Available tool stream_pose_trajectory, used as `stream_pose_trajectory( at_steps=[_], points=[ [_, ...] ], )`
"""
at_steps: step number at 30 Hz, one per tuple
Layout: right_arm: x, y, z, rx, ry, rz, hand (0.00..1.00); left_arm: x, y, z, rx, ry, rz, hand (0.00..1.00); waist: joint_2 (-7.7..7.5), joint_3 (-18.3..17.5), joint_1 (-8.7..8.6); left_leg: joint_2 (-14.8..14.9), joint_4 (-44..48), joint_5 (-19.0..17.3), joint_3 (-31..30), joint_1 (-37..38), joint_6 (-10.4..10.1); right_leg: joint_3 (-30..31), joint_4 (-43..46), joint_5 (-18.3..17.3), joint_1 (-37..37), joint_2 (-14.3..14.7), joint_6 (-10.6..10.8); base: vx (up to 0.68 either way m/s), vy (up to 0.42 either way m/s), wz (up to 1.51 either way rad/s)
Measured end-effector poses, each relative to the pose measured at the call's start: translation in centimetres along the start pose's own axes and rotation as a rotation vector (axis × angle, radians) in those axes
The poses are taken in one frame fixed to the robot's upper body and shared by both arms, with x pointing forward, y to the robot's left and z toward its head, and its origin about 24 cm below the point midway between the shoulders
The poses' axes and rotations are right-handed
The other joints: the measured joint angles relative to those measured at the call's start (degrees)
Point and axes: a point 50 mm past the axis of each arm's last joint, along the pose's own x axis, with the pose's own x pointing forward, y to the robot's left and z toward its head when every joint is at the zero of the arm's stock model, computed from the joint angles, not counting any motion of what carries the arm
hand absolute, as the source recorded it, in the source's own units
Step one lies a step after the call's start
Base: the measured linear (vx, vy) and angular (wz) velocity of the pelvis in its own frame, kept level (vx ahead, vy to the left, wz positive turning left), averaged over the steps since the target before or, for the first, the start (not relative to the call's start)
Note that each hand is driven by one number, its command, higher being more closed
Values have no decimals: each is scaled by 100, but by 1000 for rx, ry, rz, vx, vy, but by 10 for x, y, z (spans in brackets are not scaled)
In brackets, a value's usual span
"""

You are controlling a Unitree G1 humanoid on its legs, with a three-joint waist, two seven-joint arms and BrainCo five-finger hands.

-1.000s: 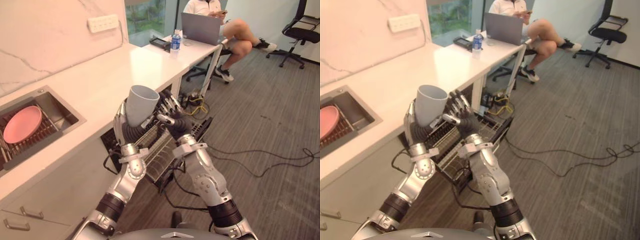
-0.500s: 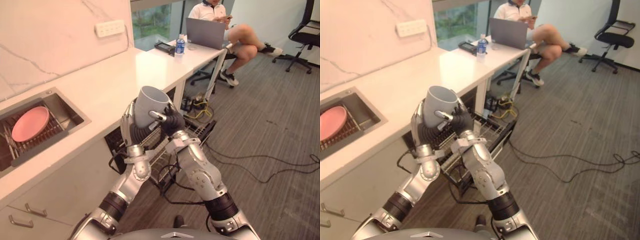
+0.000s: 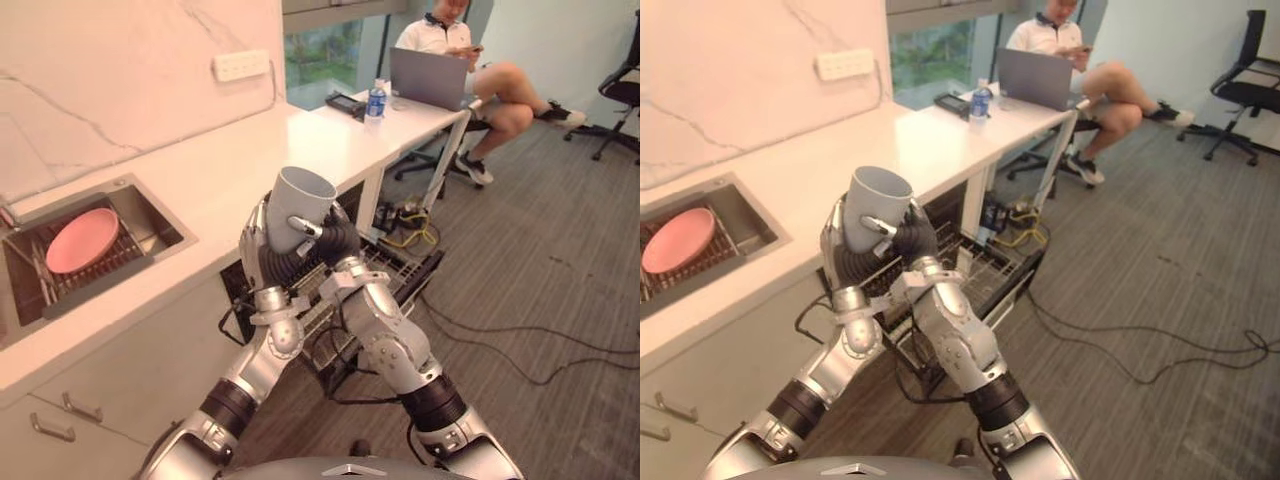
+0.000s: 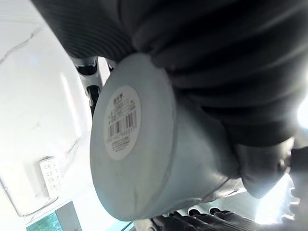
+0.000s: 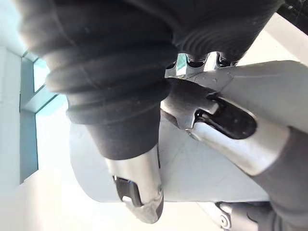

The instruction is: Walk over to the sink, pick up the cup, carry it to the dishwasher, place the cup inside the dishwasher, then close the dishwasher door

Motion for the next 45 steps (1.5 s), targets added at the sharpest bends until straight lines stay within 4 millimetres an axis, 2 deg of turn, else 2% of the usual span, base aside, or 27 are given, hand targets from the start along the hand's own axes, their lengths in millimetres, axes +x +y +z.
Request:
stream_pose_trajectory(
  at_steps=[5, 8, 11, 12, 14, 19, 24, 27, 29, 30, 31, 32, 34, 35, 36, 38, 40, 42, 45],
  points=[
    [2, 5, -2, 95, -46, 7, 100, 5, 5, 4, -35, -22, 12, 100, -9, -96, 33, -32, -235, 129, -89, 63, -51, -111, 1, -27, 29, 2, -30, 14, 0, 10],
    [15, 33, 15, 182, -156, 92, 100, 34, 33, 29, -128, -79, 40, 100, 69, -100, 31, -29, -278, 165, -194, 38, -65, -191, -2, -33, 41, 2, -38, 11, 4, 12],
    [21, 60, 26, 251, -226, 175, 100, 55, 62, 49, -189, -132, 12, 100, 257, -154, 87, -23, -275, 169, -340, 14, -64, -282, -15, -101, 90, 3, -64, 40, 7, 21],
    [21, 63, 27, 262, -235, 182, 100, 57, 68, 51, -204, -129, 0, 0, 318, -175, 138, -22, -265, 168, -346, 22, -66, -295, -16, -119, 100, 5, -64, 77, 17, 12],
    [20, 68, 26, 280, -244, 188, 100, 57, 78, 53, -265, -107, -34, 0, 411, -160, 191, -26, -243, 160, -431, 0, -64, -411, -17, -150, 125, -1, -49, 49, 12, 17],
    [18, 65, 27, 288, -273, 176, 100, 54, 81, 51, -373, -55, -122, 0, 448, -138, 198, -4, -181, 128, -449, -106, -70, -429, -18, -163, 66, 12, -53, 44, 12, 3],
    [16, 49, 31, 307, -323, 110, 100, 60, 90, 45, -394, -32, -87, 0, 568, -60, 186, 6, -147, 100, -427, -154, -73, -422, -19, -168, 18, 27, -50, 45, 16, -3],
    [14, 34, 41, 301, -396, 52, 100, 64, 103, 37, -395, -16, -11, 0, 649, 4, 161, 23, -80, 61, -392, -166, -44, -393, -20, -168, 8, 41, -47, 42, 19, -6],
    [14, 29, 45, 293, -433, 30, 100, 55, 94, 25, -444, 49, 2, 0, 666, 17, 121, 19, -81, 39, -388, -181, -55, -378, -20, -174, -30, 39, -36, 15, 15, -2],
    [12, 26, 49, 271, -476, 4, 100, 34, 64, 4, -398, 160, -11, 0, 662, 19, 125, 21, -82, 6, -345, -190, -78, -334, -20, -177, -64, 47, -18, 29, 29, -9],
    [12, 26, 50, 256, -488, -7, 100, 22, 50, -5, -353, 213, -30, 0, 650, 22, 121, 23, -81, 4, -316, -189, -72, -295, -20, -168, -81, 55, -12, 52, 27, -25],
    [11, 26, 51, 223, -510, -23, 100, -3, 26, -21, -265, 306, -58, 0, 607, 45, 66, 32, -73, 7, -233, -188, -53, -227, -20, -125, -106, 72, -31, 43, 15, -25],
    [10, 22, 54, 167, -542, -74, 100, -25, 7, -29, -173, 366, -47, 0, 487, 129, -76, 63, -49, 5, -145, -183, -57, -141, -17, -59, -144, 111, -69, 42, 11, -30],
    [9, 11, 60, 133, -569, -135, 100, -25, 3, -28, -139, 342, -33, 0, 405, 184, -131, 86, -37, 1, -120, -158, -64, -89, 17, -45, -149, 134, -83, 33, 6, -25],
    [8, 4, 63, 117, -583, -169, 100, -23, 2, -26, -137, 327, -17, 0, 388, 193, -147, 91, -37, 1, -119, -152, -64, -82, 18, -41, -148, 137, -86, 24, 10, -13],
    [3, -23, 78, 82, -640, -290, 100, -11, 1, -19, -195, 292, 18, 0, 414, 206, -160, 77, -48, 0, -117, -130, -61, -64, 19, -28, -134, 132, -74, 0, 0, 0],
    [0, -34, 80, 58, -642, -336, 100, -11, -1, -20, -264, 338, -29, 0, 423, 229, -161, 75, -62, -1, -93, -74, -58, -38, 18, -21, -97, 133, -68, -26, 37, -6],
    [-5, -44, 75, 7, -599, -367, 100, -21, -4, -23, -329, 401, -129, 0, 418, 235, -152, 78, -70, -16, -84, -40, -44, -28, -19, -35, -54, 135, -54, -54, 31, -4],
    [-20, -72, 64, -63, -504, -439, 100, -45, 1, -21, -435, 459, -304, 0, 394, 299, -150, 79, -90, -66, -122, -83, -51, -69, -21, -135, -45, 112, -23, -57, 16, 8]
  ],
)
